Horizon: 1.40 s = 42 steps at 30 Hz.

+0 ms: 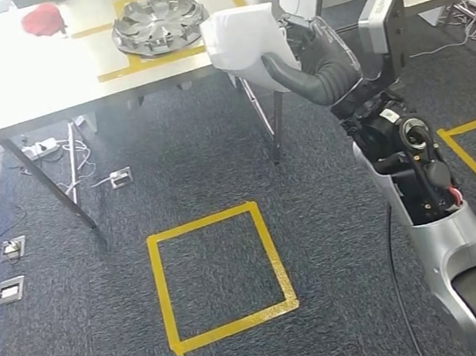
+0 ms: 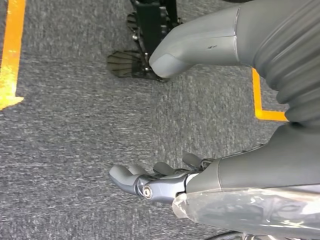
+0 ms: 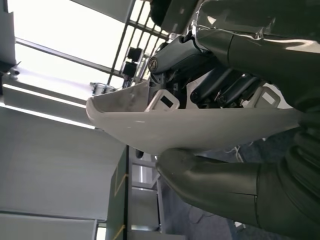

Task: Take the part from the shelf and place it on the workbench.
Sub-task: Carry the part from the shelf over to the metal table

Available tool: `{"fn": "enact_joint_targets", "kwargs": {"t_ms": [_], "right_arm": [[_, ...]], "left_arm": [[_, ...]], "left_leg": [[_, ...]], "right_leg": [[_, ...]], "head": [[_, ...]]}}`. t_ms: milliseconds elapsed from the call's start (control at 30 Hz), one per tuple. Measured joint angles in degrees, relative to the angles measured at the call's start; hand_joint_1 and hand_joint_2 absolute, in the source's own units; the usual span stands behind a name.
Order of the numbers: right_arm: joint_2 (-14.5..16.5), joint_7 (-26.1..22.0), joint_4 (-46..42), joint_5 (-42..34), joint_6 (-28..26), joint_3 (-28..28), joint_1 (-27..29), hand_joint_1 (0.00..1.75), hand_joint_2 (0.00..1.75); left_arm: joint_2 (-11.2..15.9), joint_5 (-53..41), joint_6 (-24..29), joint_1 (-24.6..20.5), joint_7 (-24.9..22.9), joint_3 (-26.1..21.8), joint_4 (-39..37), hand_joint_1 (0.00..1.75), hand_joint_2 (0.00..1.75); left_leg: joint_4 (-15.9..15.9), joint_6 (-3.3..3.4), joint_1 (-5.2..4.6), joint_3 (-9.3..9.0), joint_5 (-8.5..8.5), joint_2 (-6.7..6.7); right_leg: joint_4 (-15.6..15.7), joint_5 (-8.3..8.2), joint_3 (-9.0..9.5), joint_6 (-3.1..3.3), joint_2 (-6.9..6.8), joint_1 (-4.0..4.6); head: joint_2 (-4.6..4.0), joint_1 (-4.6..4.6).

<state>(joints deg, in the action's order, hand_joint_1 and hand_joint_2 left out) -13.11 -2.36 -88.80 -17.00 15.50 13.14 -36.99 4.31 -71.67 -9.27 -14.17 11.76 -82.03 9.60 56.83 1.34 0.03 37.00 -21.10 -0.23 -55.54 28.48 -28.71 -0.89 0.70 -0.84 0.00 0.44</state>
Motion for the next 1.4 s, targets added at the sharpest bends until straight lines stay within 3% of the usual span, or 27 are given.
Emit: {"fn": "enact_joint_targets", "kwargs": {"t_ms": [100, 167, 200, 267, 333, 367, 433, 500, 533, 567, 633, 700, 767, 833, 867, 900, 967, 1033, 1167, 1233, 1300, 1333, 1367, 1400], "right_arm": [[-0.03, 0.02, -0.04, 0.00, -0.02, -0.07, 0.08, 1.75, 1.75], [-0.08, 0.02, -0.08, 0.00, -0.04, -0.09, 0.05, 1.75, 1.75], [-0.10, 0.02, -0.09, 0.00, -0.07, -0.10, -0.02, 1.75, 1.75], [-0.12, 0.05, -0.11, 0.00, -0.12, -0.10, -0.01, 1.75, 1.75], [-0.13, 0.12, -0.09, 0.01, -0.17, -0.11, 0.31, 1.75, 1.75], [-0.13, 0.15, -0.08, 0.02, -0.17, -0.11, 0.42, 1.75, 1.75], [-0.13, 0.20, -0.07, 0.24, -0.16, -0.11, 0.38, 1.75, 1.75], [-0.13, 0.27, -0.06, 0.53, -0.16, -0.13, 0.28, 1.75, 1.75], [-0.14, 0.35, -0.08, 0.61, -0.15, -0.14, 0.22, 1.75, 1.75], [-0.16, 0.44, -0.10, 0.63, -0.15, -0.16, 0.16, 1.75, 1.75], [-0.19, 0.56, -0.28, 0.63, -0.11, -0.20, 0.00, 1.75, 1.75], [-0.20, 0.58, -0.44, 0.63, -0.07, -0.19, -0.34, 1.75, 1.75], [-0.20, 0.60, -0.46, 0.63, -0.01, -0.14, -0.60, 1.75, 1.75], [-0.20, 0.62, -0.46, 0.63, 0.04, -0.10, -0.51, 1.75, 1.75], [-0.20, 0.62, -0.46, 0.63, 0.06, -0.09, -0.45, 1.75, 1.75], [-0.20, 0.62, -0.46, 0.63, 0.08, -0.08, -0.43, 1.75, 1.75], [-0.20, 0.57, -0.46, 0.63, 0.12, -0.05, -0.49, 1.75, 1.75], [-0.20, 0.45, -0.49, 0.61, 0.16, -0.04, -0.70, 1.75, 1.75], [-0.19, -0.17, -0.63, 0.52, 0.19, -0.12, -1.22, 1.75, 1.75], [-0.19, -0.30, -0.65, 0.52, 0.21, -0.15, -1.39, 1.75, 1.75], [-0.20, -0.32, -0.63, 0.52, 0.17, -0.18, -1.52, 1.75, 1.75], [-0.20, -0.32, -0.62, 0.52, 0.16, -0.17, -1.54, 1.75, 1.75], [-0.20, -0.32, -0.61, 0.52, 0.16, -0.16, -1.54, 1.75, 1.75], [-0.20, -0.32, -0.60, 0.52, 0.16, -0.15, -1.54, 1.75, 1.75]], "left_arm": [[0.07, -0.02, 0.00, 0.07, -0.01, 0.00, -0.01, 0.00, 1.75], [0.04, -0.08, 0.00, 0.02, -0.02, 0.00, -0.01, 0.00, 1.75], [0.01, -0.14, 0.00, -0.03, -0.02, 0.00, -0.01, 0.00, 1.75], [-0.06, -0.26, 0.00, -0.04, -0.03, 0.00, -0.01, 0.00, 1.75], [-0.12, -0.34, 0.00, 0.14, -0.05, 0.00, -0.01, 0.00, 1.75], [-0.14, -0.35, 0.00, 0.20, -0.06, 0.00, -0.01, 0.00, 1.75], [-0.26, -0.42, 0.00, 0.22, -0.07, 0.00, -0.02, 0.00, 1.75], [-0.43, -0.49, 0.01, 0.14, -0.09, 0.00, -0.07, 0.00, 1.75], [-0.49, -0.51, 0.02, 0.10, -0.11, 0.00, -0.09, 0.00, 1.75], [-0.48, -0.52, 0.02, 0.04, -0.14, 0.00, -0.10, 0.00, 1.75], [-0.47, -0.57, 0.01, -0.09, -0.16, 0.00, -0.13, 0.00, 1.75], [-0.46, -0.61, 0.01, -0.34, -0.14, 0.00, -0.16, 0.00, 1.75], [-0.38, -0.60, 0.02, -0.45, -0.14, 0.00, -0.18, 0.00, 1.75], [-0.36, -0.58, 0.01, -0.28, -0.15, 0.00, -0.18, 0.00, 1.75], [-0.37, -0.57, 0.01, -0.18, -0.15, 0.00, -0.18, 0.00, 1.75], [-0.37, -0.55, 0.01, -0.13, -0.15, 0.00, -0.18, 0.00, 1.75], [-0.37, -0.51, 0.01, -0.08, -0.15, 0.00, -0.19, 0.00, 1.75], [-0.41, -0.50, 0.02, -0.03, -0.15, 0.00, -0.20, 0.00, 1.75], [-0.48, -0.50, 0.02, 0.08, -0.17, 0.00, -0.20, 0.00, 1.75], [-0.46, -0.50, 0.03, -0.08, -0.13, 0.00, -0.20, 0.00, 1.75], [-0.43, -0.50, 0.06, -0.06, -0.11, 0.00, -0.20, 0.00, 1.75], [-0.42, -0.50, 0.08, 0.00, -0.11, 0.00, -0.20, 0.00, 1.75], [-0.44, -0.50, 0.09, 0.06, -0.11, 0.00, -0.20, 0.00, 1.75], [-0.47, -0.50, 0.09, 0.08, -0.11, 0.00, -0.20, 0.00, 1.75]], "left_leg": [[-1.53, 0.20, -0.09, -1.15, -1.20, -0.13], [-1.84, 0.68, 0.07, -2.34, -1.77, -0.24], [-1.92, 0.95, 0.09, -2.92, -2.08, -0.29], [-1.91, 1.39, -0.13, -3.79, -2.86, -0.35], [-1.91, 1.59, -0.49, -5.01, -3.82, -0.40], [-1.91, 1.64, -0.71, -5.83, -4.37, -0.44], [-1.94, 1.70, -1.12, -7.63, -5.61, -0.49], [-2.03, 1.49, -1.30, -8.74, -6.62, -0.56], [-2.08, 1.27, -1.26, -9.00, -6.94, -0.53], [-2.07, 0.99, -1.25, -9.16, -7.03, -0.50], [-1.24, 0.43, -1.34, -9.29, -7.03, -0.38], [3.63, -0.22, -1.24, -6.64, -7.35, -0.33], [11.59, -1.09, -0.64, -1.07, -9.61, -0.25], [16.12, -2.07, 0.15, 3.57, -12.18, -0.20], [15.64, -2.52, 0.58, 4.57, -12.05, -0.17], [12.85, -2.94, 1.00, 4.31, -10.18, -0.11], [4.16, -3.77, 1.91, 2.17, -3.42, 0.35], [-0.93, -3.60, 2.21, 0.82, 0.55, 0.93], [-1.00, -1.54, 2.10, 0.12, -0.04, 0.83], [-1.04, -0.72, 1.88, -0.90, -0.68, 0.51], [-1.07, -0.21, 1.48, -1.99, -1.59, 0.27], [-1.08, -0.01, 1.18, -2.65, -2.12, 0.15], [-1.08, 0.16, 0.86, -3.40, -2.68, 0.03], [-1.09, 0.28, 0.51, -4.28, -3.29, -0.10]], "right_leg": [[0.31, 0.10, 0.59, -1.09, 0.05, -0.12], [-1.93, 1.14, -0.06, -1.53, -0.19, -0.20], [-4.75, 2.16, -1.54, -1.64, -0.30, -0.21], [-12.72, 4.77, -6.27, -1.78, -0.38, -0.15], [-16.63, 5.64, -9.94, -1.69, -0.38, -0.04], [-15.31, 4.44, -10.24, -1.42, -0.38, 0.08], [-7.67, -1.28, -8.49, -0.29, -0.35, 0.64], [-1.59, -5.19, -6.63, 0.87, -0.32, 1.29], [-0.42, -5.87, -6.23, 1.28, -0.31, 1.49], [-0.21, -5.55, -5.89, 1.48, -0.34, 1.53], [0.77, -5.83, -4.61, 1.87, -0.33, 1.16], [1.69, -5.65, -3.16, 2.11, -0.41, 0.56], [2.02, -5.11, -2.37, 2.06, -0.49, 0.16], [2.04, -4.16, -1.44, 1.64, -0.47, -0.33], [2.04, -3.56, -0.77, 1.32, -0.46, -0.65], [2.03, -2.94, 0.00, 0.92, -0.45, -0.97], [1.90, -1.59, 1.57, -0.03, -0.51, -1.41], [1.86, -0.24, 2.24, -1.03, -0.52, -1.33], [0.65, 0.67, 2.86, -2.23, -0.59, -1.45], [-5.19, 1.91, -0.23, -2.28, -0.77, -1.41], [-13.73, 5.32, -5.44, -2.10, -0.78, -1.00], [-16.41, 7.03, -7.57, -1.89, -0.77, -0.75], [-17.23, 7.93, -8.90, -1.54, -0.77, -0.47], [-15.86, 7.45, -9.23, -1.00, -0.77, -0.12]], "head": [[0.00, 0.07], [0.00, 0.41], [0.00, 0.60], [0.00, 1.19], [0.00, 1.76], [0.00, 1.99], [0.00, 2.39], [0.00, 2.08], [0.00, 1.95], [0.00, 1.81], [0.00, 2.08], [0.00, 1.83], [0.00, 1.39], [0.00, 1.12], [0.00, 1.01], [0.00, 0.88], [0.00, 0.43], [0.00, -0.04], [0.00, 0.97], [0.00, 1.66], [0.00, 2.61], [0.00, 3.05], [0.00, 3.40], [0.00, 3.63]]}}
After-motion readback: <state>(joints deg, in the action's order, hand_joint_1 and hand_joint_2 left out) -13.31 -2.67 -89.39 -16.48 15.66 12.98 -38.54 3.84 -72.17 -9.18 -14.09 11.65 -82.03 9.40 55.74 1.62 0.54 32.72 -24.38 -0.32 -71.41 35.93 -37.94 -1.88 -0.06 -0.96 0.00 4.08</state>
